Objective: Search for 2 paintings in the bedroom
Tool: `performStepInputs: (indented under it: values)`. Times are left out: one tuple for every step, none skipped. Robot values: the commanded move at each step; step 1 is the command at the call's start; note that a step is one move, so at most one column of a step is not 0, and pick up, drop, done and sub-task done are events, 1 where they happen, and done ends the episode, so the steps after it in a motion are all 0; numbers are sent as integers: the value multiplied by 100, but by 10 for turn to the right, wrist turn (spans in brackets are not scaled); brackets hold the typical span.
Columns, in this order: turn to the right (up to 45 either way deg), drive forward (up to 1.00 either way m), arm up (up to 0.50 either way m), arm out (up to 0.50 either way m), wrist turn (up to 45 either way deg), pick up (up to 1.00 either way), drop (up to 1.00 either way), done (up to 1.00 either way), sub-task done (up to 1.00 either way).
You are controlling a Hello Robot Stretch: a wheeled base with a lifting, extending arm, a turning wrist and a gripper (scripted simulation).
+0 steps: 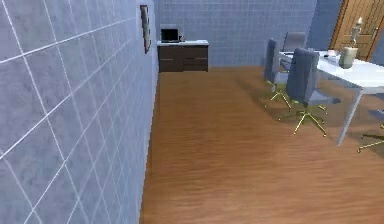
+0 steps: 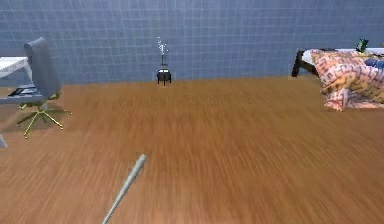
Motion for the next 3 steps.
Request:
performStepInputs:
  values:
    - [450,0,0,0,0,0,0,0,0]
    - [0,35,0,0,0,0,0,0,0]
    - [450,0,0,0,0,0,0,0,0]
